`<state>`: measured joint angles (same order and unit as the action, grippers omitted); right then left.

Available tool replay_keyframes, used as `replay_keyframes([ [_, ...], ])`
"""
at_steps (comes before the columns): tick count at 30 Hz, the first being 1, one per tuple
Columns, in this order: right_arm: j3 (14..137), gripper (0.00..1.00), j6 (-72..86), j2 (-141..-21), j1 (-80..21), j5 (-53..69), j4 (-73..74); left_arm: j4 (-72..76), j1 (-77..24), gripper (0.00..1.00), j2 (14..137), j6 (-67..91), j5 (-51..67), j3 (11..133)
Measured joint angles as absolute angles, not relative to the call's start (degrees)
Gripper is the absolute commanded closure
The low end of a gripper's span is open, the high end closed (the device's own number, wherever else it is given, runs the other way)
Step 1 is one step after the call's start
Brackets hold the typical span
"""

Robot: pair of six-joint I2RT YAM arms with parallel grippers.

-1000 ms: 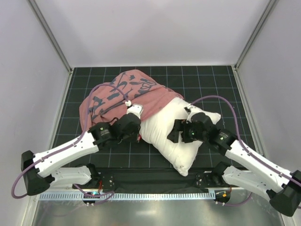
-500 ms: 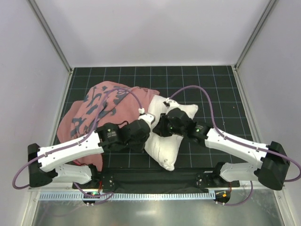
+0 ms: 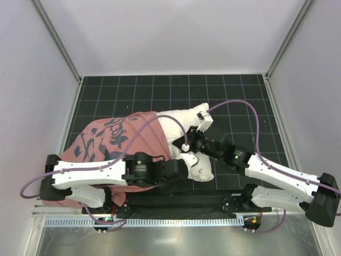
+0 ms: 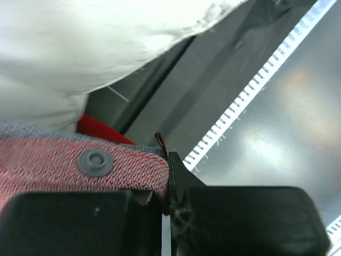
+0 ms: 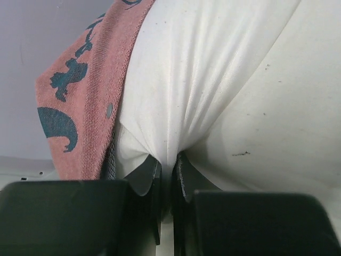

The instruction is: Put the pillow into the pillowcase

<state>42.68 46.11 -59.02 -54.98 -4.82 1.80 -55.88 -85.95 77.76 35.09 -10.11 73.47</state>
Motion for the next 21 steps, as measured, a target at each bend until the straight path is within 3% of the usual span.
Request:
replay_keyframes([
  [1, 42.7, 0.9, 46.1, -58.4, -55.0, -4.9, 2.1, -56.6, -86.0, 1.0, 76.4, 35.1, -10.9, 74.4],
  [2, 42.7, 0.71, 46.2, -57.5, -55.0, -5.0, 2.4, -57.9, -85.9, 1.0, 75.0, 35.1, -12.0, 75.9],
  [3, 42.8, 0.37, 46.4, -56.6, -55.0, -5.0, 2.8, -58.9, -85.8, 1.0, 73.8, 35.1, -12.9, 77.6],
  [4, 43.1, 0.25, 46.6, -55.6, -55.0, -5.2, 3.4, -60.5, -85.7, 1.0, 72.7, 35.1, -14.0, 80.1],
  [5, 43.9, 0.19, 46.4, -54.7, -55.0, -5.6, 4.2, -62.1, -85.5, 1.0, 71.5, 35.1, -15.3, 82.7],
  [7, 47.2, 0.1, 45.5, -53.2, -54.8, -6.9, 7.8, -65.8, -84.6, 1.0, 70.0, 35.3, -18.3, 88.1],
  [11, 50.6, 0.08, 45.0, -48.0, -54.8, -10.0, 14.4, -68.1, -82.5, 0.99, 67.8, 36.1, -22.6, 95.0],
  [17, 50.7, 0.07, 45.6, -33.9, -55.0, -14.5, 27.6, -68.1, -79.2, 0.99, 66.3, 37.1, -24.1, 95.4],
  [21, 51.2, 0.01, 46.1, -23.9, -55.1, -16.6, 37.5, -68.0, -75.6, 0.99, 66.8, 37.0, -24.0, 95.4],
])
